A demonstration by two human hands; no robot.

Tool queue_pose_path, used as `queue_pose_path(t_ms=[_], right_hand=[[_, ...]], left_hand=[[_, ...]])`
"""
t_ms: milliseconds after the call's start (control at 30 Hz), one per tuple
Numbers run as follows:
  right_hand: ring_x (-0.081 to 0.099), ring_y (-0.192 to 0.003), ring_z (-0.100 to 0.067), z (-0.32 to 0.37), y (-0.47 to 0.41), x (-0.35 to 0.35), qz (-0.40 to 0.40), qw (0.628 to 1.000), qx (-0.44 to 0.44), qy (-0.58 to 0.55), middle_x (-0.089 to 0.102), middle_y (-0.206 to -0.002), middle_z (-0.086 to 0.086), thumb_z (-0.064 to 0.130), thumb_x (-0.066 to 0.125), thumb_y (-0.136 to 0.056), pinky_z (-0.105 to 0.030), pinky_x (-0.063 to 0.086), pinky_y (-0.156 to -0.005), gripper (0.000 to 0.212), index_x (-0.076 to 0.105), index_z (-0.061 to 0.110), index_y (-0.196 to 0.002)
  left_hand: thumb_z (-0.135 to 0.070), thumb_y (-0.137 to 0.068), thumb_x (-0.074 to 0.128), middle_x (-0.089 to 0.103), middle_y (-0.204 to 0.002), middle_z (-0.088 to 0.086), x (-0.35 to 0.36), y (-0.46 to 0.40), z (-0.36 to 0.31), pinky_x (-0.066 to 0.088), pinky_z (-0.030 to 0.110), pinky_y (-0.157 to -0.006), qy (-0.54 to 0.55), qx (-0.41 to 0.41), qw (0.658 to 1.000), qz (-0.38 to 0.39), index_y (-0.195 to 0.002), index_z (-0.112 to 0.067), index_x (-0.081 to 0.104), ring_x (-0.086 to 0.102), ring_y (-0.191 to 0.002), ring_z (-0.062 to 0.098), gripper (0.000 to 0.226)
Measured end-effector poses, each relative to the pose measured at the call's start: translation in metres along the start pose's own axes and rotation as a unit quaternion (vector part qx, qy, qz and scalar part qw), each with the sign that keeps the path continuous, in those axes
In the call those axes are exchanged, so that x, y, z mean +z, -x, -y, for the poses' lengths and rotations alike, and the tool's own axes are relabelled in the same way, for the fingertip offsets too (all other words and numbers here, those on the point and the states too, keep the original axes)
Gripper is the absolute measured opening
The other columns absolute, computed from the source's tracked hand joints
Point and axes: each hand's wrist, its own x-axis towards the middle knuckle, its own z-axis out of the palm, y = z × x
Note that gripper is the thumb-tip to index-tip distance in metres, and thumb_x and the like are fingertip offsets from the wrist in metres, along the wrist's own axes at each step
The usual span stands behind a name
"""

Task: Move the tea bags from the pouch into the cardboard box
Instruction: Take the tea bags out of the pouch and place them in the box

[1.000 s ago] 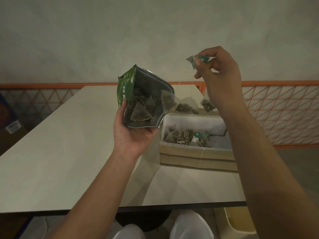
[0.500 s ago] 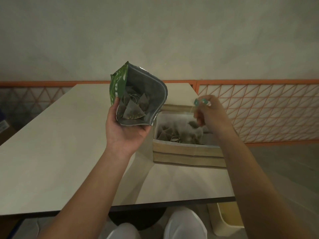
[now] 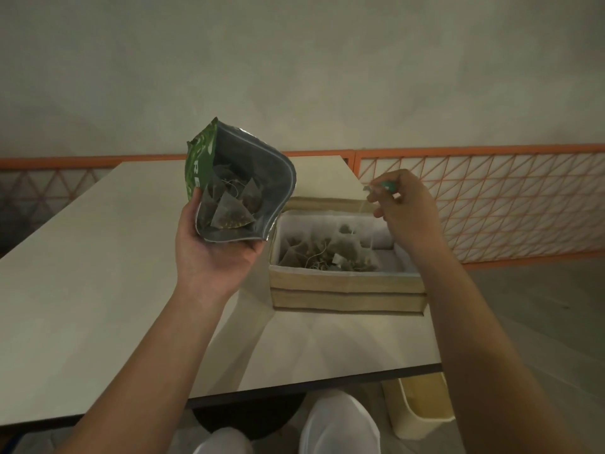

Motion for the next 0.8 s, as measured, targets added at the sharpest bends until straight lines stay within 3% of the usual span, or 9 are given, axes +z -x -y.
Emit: queue_pose_path(t_ms=[167, 333, 400, 500, 633, 733, 800], right_hand=[[0.066, -0.09, -0.018, -0.02, 0.006, -0.007, -0.001, 0.999, 0.016, 0.037, 0.063, -0.093, 0.012, 0.016, 0.053, -0.098, -0.025, 0.048, -0.071, 0.008, 0.058, 0.02, -0.104], [0.06, -0.095, -0.018, -0.031, 0.01, -0.002, 0.063, 0.986, 0.021, 0.152, 0.065, -0.106, 0.002, 0.031, 0.054, -0.097, -0.027, 0.048, -0.072, 0.018, 0.067, 0.02, -0.102], [0.057, -0.102, -0.023, -0.03, 0.011, 0.003, 0.052, 0.975, -0.013, 0.214, 0.063, -0.111, -0.004, 0.035, 0.058, -0.094, -0.031, 0.048, -0.079, 0.023, 0.073, 0.019, -0.102], [0.058, -0.102, -0.024, -0.019, 0.015, 0.014, 0.051, 0.976, -0.027, 0.212, 0.064, -0.11, -0.002, 0.034, 0.059, -0.094, -0.038, 0.05, -0.087, 0.024, 0.074, 0.017, -0.099], [0.066, -0.081, -0.02, -0.013, 0.015, 0.028, 0.229, 0.94, 0.051, 0.249, 0.074, -0.102, -0.003, 0.024, 0.06, -0.094, -0.034, 0.056, -0.078, 0.019, 0.076, 0.016, -0.098], [0.059, -0.099, -0.014, -0.012, 0.013, 0.03, 0.369, 0.874, 0.083, 0.304, 0.069, -0.111, 0.006, 0.031, 0.067, -0.089, -0.029, 0.045, -0.09, 0.024, 0.073, 0.025, -0.111], [0.059, -0.102, -0.016, -0.014, 0.012, 0.03, 0.388, 0.857, 0.098, 0.325, 0.069, -0.111, 0.005, 0.027, 0.066, -0.088, -0.032, 0.046, -0.097, 0.023, 0.073, 0.024, -0.11]], left_hand=[[-0.05, -0.097, 0.055, 0.062, -0.141, 0.014, 0.001, 0.001, 0.003, 0.054, 0.038, -0.1, 0.003, 0.002, 1.0, 0.002, -0.137, -0.021, 0.065, 0.06, -0.13, 0.034, 0.05], [-0.05, -0.096, 0.055, 0.064, -0.138, 0.013, 0.004, 0.002, 0.005, 0.055, 0.037, -0.097, -0.004, 0.006, 1.0, -0.004, -0.133, -0.022, 0.068, 0.062, -0.126, 0.033, 0.049], [-0.05, -0.095, 0.056, 0.065, -0.137, 0.014, 0.004, 0.003, 0.005, 0.056, 0.037, -0.095, -0.003, 0.007, 1.0, -0.008, -0.129, -0.021, 0.071, 0.064, -0.124, 0.033, 0.048], [-0.05, -0.094, 0.057, 0.065, -0.138, 0.014, 0.004, 0.003, 0.005, 0.057, 0.037, -0.095, -0.002, 0.006, 1.0, -0.012, -0.129, -0.021, 0.071, 0.064, -0.125, 0.034, 0.048], [-0.05, -0.093, 0.058, 0.066, -0.136, 0.014, 0.004, 0.004, 0.005, 0.056, 0.037, -0.095, -0.003, 0.005, 1.0, -0.019, -0.128, -0.021, 0.072, 0.064, -0.123, 0.034, 0.047], [-0.05, -0.093, 0.058, 0.066, -0.135, 0.014, 0.005, 0.005, 0.004, 0.055, 0.038, -0.098, -0.001, 0.005, 1.0, -0.024, -0.127, -0.021, 0.073, 0.065, -0.123, 0.034, 0.047], [-0.05, -0.093, 0.058, 0.066, -0.136, 0.014, 0.006, 0.005, 0.004, 0.054, 0.038, -0.099, 0.0, 0.004, 1.0, -0.023, -0.126, -0.02, 0.073, 0.063, -0.125, 0.034, 0.047]])
